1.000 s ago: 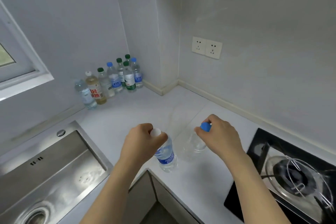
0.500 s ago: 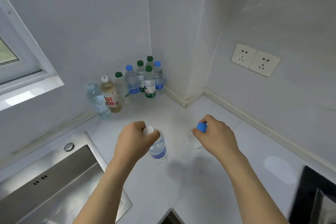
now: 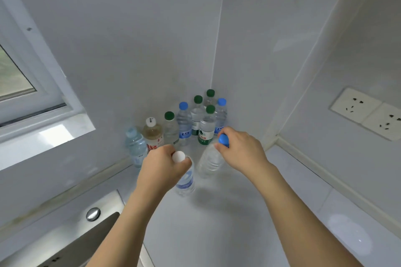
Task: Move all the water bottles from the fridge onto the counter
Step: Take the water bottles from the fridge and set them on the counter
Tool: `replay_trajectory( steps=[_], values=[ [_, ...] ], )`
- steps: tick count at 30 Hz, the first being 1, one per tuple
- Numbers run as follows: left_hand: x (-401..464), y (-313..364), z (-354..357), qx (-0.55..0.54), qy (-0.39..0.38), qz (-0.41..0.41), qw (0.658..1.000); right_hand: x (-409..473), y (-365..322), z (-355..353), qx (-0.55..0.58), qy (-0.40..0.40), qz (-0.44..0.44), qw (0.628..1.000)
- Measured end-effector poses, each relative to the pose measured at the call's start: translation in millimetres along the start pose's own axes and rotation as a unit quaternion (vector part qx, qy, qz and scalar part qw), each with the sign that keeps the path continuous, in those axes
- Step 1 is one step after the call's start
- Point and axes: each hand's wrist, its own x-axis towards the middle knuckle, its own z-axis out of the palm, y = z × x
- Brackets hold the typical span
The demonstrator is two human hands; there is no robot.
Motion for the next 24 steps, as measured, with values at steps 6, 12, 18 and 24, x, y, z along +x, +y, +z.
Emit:
replay_trajectory(
  steps=[6,12,18,24],
  values=[
    [57.3,-13.1,12.3,0.001,-0.008,0.002,1.0,68.3,-18.2,27.5,-0.031,-0.018,-0.053,0.998],
    [97.8,-21.3,28.2,0.013,-0.014,-0.013,1.0,115.0,-24.5,52.2,-0.07,-0.046,-0.093,0.992],
    [122.5,-22.5,42.5,0.044,-0.03,-0.006,0.999,139.7,-23.9,68.6,-0.081,-0.054,-0.119,0.988],
    [136.7,-23.3,49.9,0.055,-0.042,-0.003,0.998,153.7,-19.1,78.0,-0.082,-0.053,-0.122,0.988]
  ],
)
